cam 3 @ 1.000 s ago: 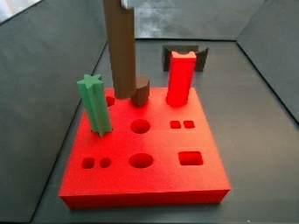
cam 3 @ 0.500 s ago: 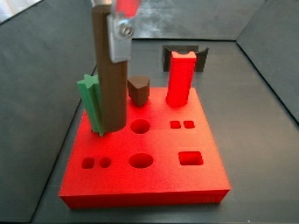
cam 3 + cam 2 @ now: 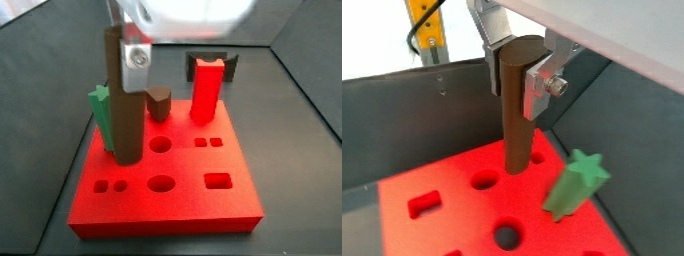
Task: Pick up the oval object. Move up. Move to above the board. Insert the oval object.
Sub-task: Insert the oval object.
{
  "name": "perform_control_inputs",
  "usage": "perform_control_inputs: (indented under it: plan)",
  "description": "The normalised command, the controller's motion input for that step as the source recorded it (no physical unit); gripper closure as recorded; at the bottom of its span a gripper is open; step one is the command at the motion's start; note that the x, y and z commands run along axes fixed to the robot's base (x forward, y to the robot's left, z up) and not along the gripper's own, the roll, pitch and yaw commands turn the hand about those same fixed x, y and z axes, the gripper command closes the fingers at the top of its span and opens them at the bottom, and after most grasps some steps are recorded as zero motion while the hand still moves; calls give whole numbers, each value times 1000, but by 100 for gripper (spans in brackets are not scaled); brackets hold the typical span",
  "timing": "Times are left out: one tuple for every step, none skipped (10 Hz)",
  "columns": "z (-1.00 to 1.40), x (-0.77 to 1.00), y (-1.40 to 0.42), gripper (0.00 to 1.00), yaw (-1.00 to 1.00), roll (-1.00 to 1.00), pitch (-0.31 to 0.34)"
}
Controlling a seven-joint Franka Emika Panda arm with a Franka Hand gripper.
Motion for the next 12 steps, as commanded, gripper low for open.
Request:
perform_control_inputs:
  plan:
    - [-166, 211, -263, 100, -763, 11, -29]
    - [-223, 0, 0, 100, -1000, 40, -6]
    - [-214, 0, 0, 100, -1000, 33, -10]
    - [-166, 0, 0, 100, -1000, 4, -17]
    - [-149, 143, 0, 100, -874, -119, -59]
    - [-171, 49, 0, 100, -289, -230, -94]
    - [-49, 320, 0, 100, -334, -399, -271]
    - [0, 220, 0, 100, -377, -430, -443]
    - [0, 0, 0, 100, -303, -97, -239]
    - [-9, -31, 0, 100, -63, 90, 0]
    - [-189, -74, -54, 100, -49, 279, 54]
    - [-297, 11, -80, 100, -129, 210, 69]
